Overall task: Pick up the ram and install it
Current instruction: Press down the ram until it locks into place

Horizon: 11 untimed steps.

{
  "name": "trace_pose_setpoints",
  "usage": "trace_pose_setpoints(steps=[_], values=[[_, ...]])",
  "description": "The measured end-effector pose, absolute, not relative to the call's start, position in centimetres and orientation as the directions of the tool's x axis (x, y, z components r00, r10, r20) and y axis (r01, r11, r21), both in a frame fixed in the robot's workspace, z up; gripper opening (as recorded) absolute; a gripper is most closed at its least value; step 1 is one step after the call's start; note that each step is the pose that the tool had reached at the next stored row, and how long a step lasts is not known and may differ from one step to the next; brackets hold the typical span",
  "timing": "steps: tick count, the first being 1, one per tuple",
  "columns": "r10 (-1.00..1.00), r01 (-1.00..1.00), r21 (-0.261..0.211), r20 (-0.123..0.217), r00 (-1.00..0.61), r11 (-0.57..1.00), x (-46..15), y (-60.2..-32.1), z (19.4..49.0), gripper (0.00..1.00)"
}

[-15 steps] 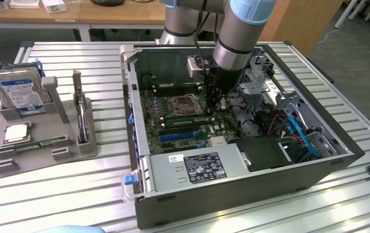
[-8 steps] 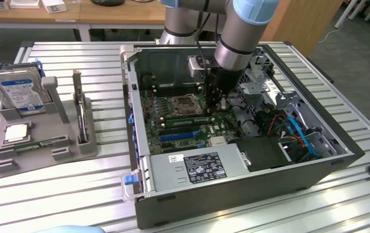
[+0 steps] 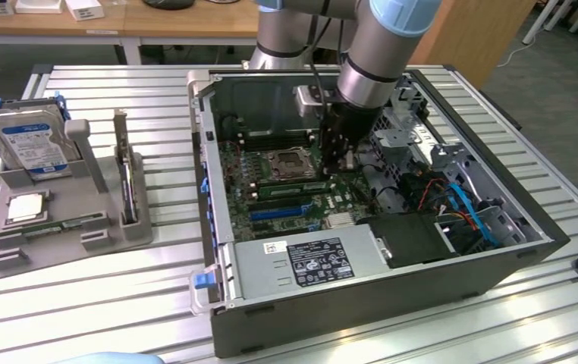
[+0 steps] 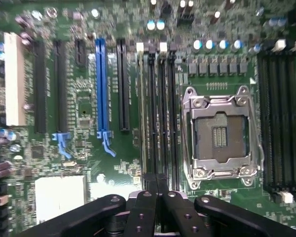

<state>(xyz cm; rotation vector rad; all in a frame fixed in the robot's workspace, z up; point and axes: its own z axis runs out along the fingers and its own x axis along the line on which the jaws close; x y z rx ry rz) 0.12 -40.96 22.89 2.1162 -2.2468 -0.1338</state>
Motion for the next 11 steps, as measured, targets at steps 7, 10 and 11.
trace_pose_setpoints(steps=[7, 10, 11], values=[[-0.998, -0.991, 0.117, -0.02, -0.061, 0.059, 0.11, -40.96, 24.0, 0.1], [-0.998, -0.991, 0.117, -0.02, -0.061, 0.058, -0.14, -40.96, 24.09, 0.1], [-0.998, -0.991, 0.117, -0.02, -0.061, 0.058, -0.34, -40.96, 24.1, 0.1]])
